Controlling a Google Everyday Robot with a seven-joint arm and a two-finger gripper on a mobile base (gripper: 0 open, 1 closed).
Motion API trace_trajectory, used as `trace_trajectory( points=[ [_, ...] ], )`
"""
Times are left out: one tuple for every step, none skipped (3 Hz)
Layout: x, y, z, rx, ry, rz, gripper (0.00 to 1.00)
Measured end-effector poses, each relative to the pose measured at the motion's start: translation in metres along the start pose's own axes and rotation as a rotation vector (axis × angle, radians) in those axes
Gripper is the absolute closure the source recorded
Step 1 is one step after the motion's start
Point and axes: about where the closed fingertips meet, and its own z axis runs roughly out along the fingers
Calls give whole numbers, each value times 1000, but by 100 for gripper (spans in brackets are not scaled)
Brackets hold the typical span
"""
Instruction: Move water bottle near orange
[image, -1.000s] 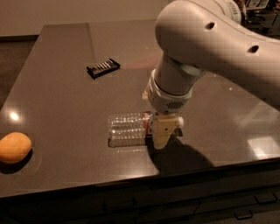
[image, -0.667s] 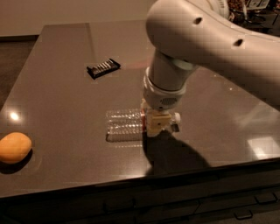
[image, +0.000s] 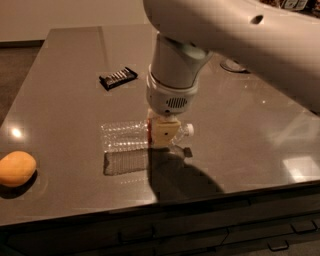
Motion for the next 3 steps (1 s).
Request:
trace_trajectory(
  points=[
    [-33,3,0,-12,-6,-55,100],
    [-55,1,9,-25,5,-98,100],
    [-75,1,20,-39,11,-132,100]
  ],
)
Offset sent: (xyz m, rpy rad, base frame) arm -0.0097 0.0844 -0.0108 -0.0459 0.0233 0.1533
